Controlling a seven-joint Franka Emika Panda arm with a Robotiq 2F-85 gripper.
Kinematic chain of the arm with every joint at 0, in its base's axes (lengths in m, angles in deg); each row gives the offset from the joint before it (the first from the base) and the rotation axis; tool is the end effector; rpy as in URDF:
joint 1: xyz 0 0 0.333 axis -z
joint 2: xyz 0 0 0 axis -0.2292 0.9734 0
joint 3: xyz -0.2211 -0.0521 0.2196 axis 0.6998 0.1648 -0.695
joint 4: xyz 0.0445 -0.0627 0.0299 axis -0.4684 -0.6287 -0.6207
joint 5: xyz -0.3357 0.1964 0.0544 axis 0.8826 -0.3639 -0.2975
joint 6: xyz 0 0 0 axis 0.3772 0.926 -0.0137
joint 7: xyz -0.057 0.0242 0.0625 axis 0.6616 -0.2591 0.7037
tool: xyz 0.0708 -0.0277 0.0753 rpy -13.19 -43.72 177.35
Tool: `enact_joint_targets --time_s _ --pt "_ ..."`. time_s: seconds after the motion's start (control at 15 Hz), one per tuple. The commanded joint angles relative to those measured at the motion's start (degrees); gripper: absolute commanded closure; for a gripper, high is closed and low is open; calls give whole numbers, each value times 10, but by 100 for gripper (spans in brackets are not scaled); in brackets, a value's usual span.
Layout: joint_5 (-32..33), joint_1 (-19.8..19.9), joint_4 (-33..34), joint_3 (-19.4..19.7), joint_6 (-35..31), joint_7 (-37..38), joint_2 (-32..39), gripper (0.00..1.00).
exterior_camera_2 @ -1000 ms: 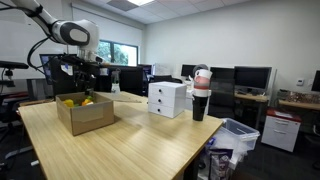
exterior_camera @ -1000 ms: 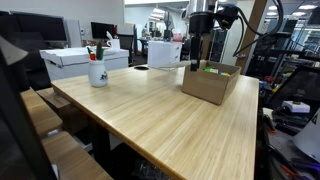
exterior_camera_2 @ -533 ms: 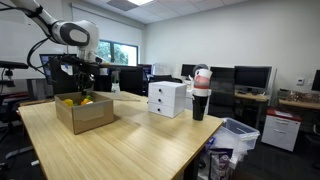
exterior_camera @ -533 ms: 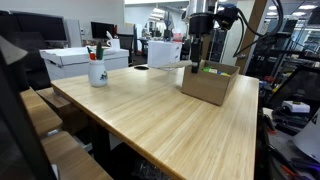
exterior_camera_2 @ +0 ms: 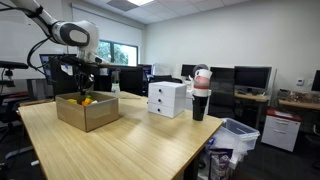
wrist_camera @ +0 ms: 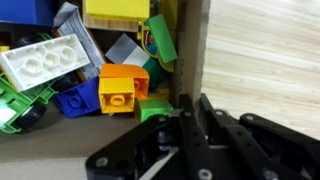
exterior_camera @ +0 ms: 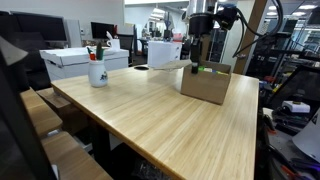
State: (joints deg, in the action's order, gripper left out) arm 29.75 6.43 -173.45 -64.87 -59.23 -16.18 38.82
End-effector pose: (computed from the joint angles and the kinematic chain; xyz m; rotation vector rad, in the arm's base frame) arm 0.4679 0.1091 0.3831 -2.9829 -0.1853 0.1480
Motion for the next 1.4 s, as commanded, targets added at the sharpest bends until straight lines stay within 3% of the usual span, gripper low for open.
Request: enact_joint_targets --time_s 0.0,0.73,1.33 --pt "-27 -2 -16 -2 -19 2 -16 96" --pt "-138 -21 3 -10 -54 6 -45 96" --pt "-265 -38 -1 -11 -96 2 -62 96"
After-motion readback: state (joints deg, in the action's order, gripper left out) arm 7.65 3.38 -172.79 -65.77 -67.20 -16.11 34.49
